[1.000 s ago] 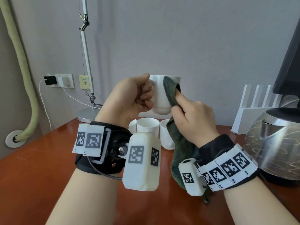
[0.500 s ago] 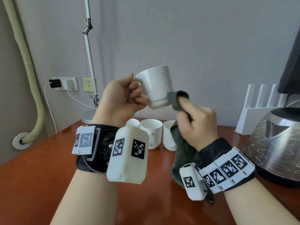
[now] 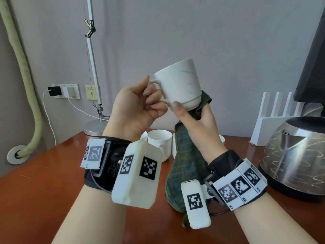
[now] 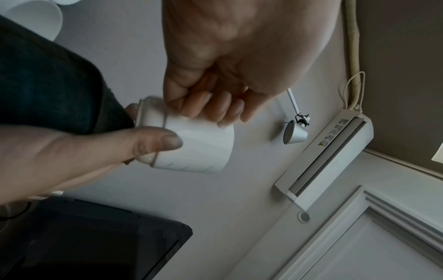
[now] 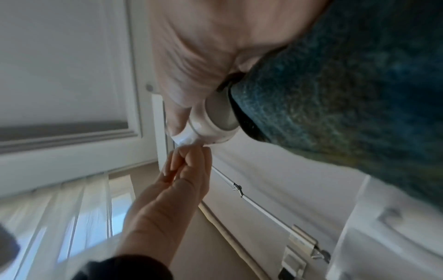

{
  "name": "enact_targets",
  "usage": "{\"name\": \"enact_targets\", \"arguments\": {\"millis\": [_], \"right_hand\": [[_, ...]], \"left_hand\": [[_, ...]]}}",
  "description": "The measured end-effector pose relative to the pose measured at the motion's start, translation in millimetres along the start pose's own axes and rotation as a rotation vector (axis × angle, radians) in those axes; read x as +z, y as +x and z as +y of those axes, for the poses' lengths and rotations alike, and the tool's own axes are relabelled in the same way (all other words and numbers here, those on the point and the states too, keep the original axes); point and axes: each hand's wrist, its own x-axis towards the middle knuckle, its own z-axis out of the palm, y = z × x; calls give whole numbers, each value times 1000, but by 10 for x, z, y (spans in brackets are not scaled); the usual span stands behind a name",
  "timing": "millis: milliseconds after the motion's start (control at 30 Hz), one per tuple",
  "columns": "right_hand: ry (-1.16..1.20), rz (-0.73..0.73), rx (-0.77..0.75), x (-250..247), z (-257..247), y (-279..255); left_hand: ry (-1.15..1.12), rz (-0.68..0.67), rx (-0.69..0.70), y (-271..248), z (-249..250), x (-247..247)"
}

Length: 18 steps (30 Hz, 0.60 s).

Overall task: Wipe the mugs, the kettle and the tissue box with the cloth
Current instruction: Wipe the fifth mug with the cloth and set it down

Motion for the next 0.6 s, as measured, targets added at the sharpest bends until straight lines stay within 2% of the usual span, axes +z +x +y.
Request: {"name": "enact_targets", "arguments": {"millis": [133, 233, 333, 433, 500, 600], "right_hand": [[92, 79, -106, -22, -12, -5], [159, 114, -146, -51, -43, -4], [160, 157, -174, -78, -57, 4], [151, 209, -200, -103, -68, 12], [167, 226, -215, -113, -78, 16], [222, 239, -222, -133, -107, 30]], "left_hand": [[68, -71, -17, -20, -27, 34], [309, -64, 55, -52, -25, 57], [637, 9, 241, -59, -36, 63], [983, 64, 525, -17, -59, 47], [1125, -31, 691, -12, -84, 37], [1405, -220, 807, -18, -134, -22]]}}
